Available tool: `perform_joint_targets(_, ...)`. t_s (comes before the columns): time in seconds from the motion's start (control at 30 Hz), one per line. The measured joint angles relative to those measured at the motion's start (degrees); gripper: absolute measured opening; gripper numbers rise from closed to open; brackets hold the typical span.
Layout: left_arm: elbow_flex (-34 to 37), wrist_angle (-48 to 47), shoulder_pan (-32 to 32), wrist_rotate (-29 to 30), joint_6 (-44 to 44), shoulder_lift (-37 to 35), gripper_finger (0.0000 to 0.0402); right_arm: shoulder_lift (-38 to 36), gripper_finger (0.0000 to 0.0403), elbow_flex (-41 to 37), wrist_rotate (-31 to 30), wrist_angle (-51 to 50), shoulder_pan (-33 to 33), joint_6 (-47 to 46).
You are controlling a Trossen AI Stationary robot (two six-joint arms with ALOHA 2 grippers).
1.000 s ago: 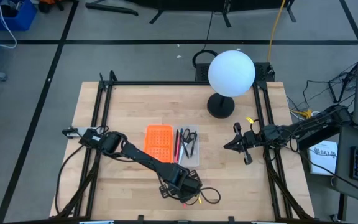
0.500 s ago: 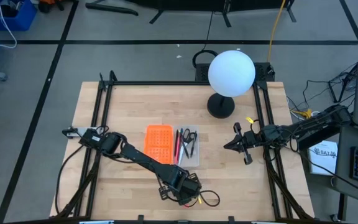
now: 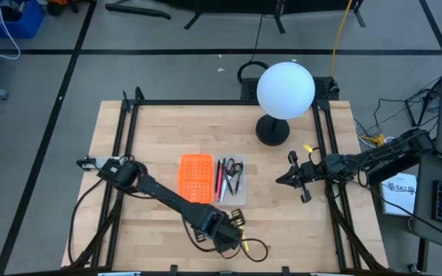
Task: Pick & place school supplies into a supply box
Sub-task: Put the pink pen into the orange supply box
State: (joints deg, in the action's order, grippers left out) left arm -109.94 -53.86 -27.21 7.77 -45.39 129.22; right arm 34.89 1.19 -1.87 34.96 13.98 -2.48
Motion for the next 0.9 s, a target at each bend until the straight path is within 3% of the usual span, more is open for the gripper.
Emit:
perform_joint_targets(0.23, 0.0, -3.2, 0.1, 2.6, -0.6, -4.9, 0.004, 0.5, 0.0, 0.0, 0.1, -0.1, 0.0, 0.6)
perform_joint_targets(0.43, -0.1, -11.1, 0.2, 10.1, -2.4, -7.0, 0.0034, 0.5, 0.0, 0.0, 0.1, 0.8, 0.0, 1.2)
perform_joint_targets(0.63, -0.1, -18.7, 2.9, 14.0, -9.2, -7.1, 0.0038, 0.5, 0.0, 0.0, 0.2, 1.7, 0.0, 2.1)
perform_joint_targets(0.9, -0.1, -20.2, 9.0, 16.3, -20.6, -7.2, 0.0035, 0.5, 0.0, 0.0, 0.2, 2.8, 0.0, 2.1)
